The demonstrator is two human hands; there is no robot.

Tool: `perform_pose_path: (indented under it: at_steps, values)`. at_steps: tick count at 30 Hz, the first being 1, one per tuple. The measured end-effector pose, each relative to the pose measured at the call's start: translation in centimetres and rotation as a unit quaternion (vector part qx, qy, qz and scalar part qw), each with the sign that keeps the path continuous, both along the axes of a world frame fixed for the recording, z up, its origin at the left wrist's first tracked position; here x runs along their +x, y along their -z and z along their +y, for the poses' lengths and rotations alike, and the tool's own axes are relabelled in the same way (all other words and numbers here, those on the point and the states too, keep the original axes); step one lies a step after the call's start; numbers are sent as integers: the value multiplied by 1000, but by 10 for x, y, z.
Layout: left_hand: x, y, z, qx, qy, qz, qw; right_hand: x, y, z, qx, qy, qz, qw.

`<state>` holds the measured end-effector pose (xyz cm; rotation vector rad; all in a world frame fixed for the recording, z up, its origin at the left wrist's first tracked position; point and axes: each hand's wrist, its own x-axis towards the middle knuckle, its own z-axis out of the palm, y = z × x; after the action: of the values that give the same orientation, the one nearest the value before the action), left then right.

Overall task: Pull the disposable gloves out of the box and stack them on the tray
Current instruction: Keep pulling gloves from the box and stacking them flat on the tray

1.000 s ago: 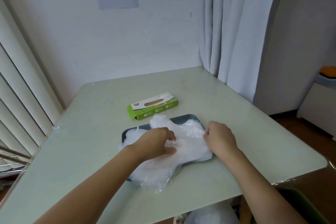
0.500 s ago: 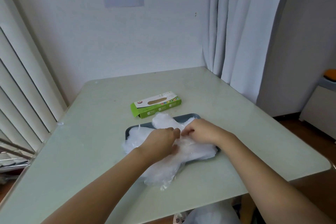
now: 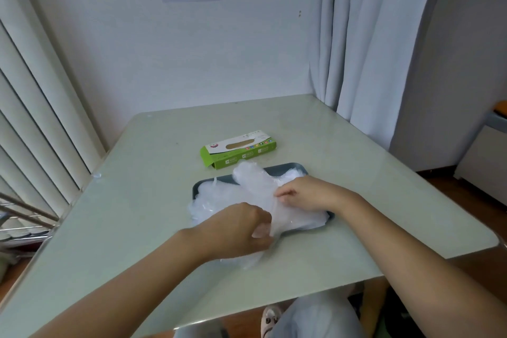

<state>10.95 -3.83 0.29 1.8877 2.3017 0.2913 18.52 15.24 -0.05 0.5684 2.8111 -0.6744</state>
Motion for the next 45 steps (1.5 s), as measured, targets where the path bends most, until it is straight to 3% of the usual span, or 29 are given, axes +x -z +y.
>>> perform_pose_path:
  at_steps: [5, 9, 13, 18, 24, 31, 45]
  values:
    - [-1, -40, -9, 29, -102, -166, 980, 6, 8, -6, 25, -41, -19, 999]
    - [-6, -26, 17, 97, -152, -119, 976, 5, 21, -17, 78, -96, -21, 992]
    - [2, 2, 36, -41, -133, -105, 985, 6, 31, -19, 80, -80, -18, 993]
    - [-9, 10, 29, -80, -159, -157, 971, 6, 28, -19, 81, -69, -41, 993]
    - [-31, 14, 6, -218, -130, -35, 966, 6, 19, -14, 79, -78, -79, 991]
    - [-33, 21, -5, -234, -133, -37, 962, 14, 19, -15, 71, -90, -101, 988]
    - [-40, 18, -35, -263, -152, -17, 953, 77, 8, -7, 72, -89, -57, 992]
